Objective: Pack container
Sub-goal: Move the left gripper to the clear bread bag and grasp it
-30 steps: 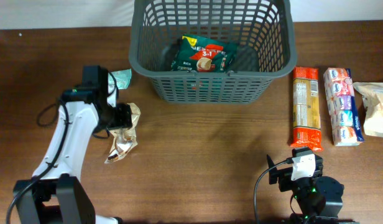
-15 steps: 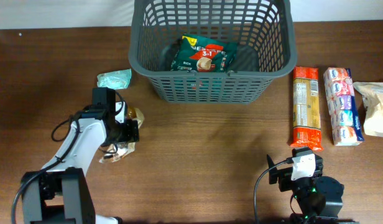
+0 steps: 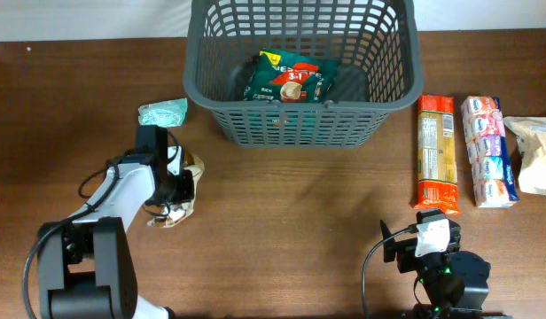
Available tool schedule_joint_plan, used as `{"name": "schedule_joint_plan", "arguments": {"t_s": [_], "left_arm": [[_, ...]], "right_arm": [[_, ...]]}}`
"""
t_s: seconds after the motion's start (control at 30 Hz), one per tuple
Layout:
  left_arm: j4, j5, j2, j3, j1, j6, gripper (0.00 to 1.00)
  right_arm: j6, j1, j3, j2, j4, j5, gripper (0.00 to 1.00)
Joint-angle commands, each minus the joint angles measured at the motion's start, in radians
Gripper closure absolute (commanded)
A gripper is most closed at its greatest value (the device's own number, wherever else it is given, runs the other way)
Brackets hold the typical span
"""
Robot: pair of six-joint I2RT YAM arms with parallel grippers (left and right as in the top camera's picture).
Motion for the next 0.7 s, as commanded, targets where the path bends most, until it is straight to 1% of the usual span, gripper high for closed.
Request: {"name": "schedule_joint_plan", "arguments": {"t_s": [0.0,0.2,0.4,0.67], "left_arm": [[0.002,0.007,0.035,-0.017,-0.001,0.006,0.98],[-0.053,0.006,0.019,0.037,0.011,0.006,0.98],[-0.197,0.006,-0.067,0.231,0.057,0.006,0.98],[-0.258,0.002,-0.163,0.377,0.079,0.006,0.98]], "right_arm": [[0.012,0.007,-0.005,-0.006,-0.001,-0.005,0.01],[0.012,0.007,-0.005,-0.006,-0.001,-0.005,0.01],[0.012,0.007,-0.005,-0.006,-0.001,-0.005,0.01],[0.012,0.007,-0.005,-0.006,-0.001,-0.005,0.01]]}}
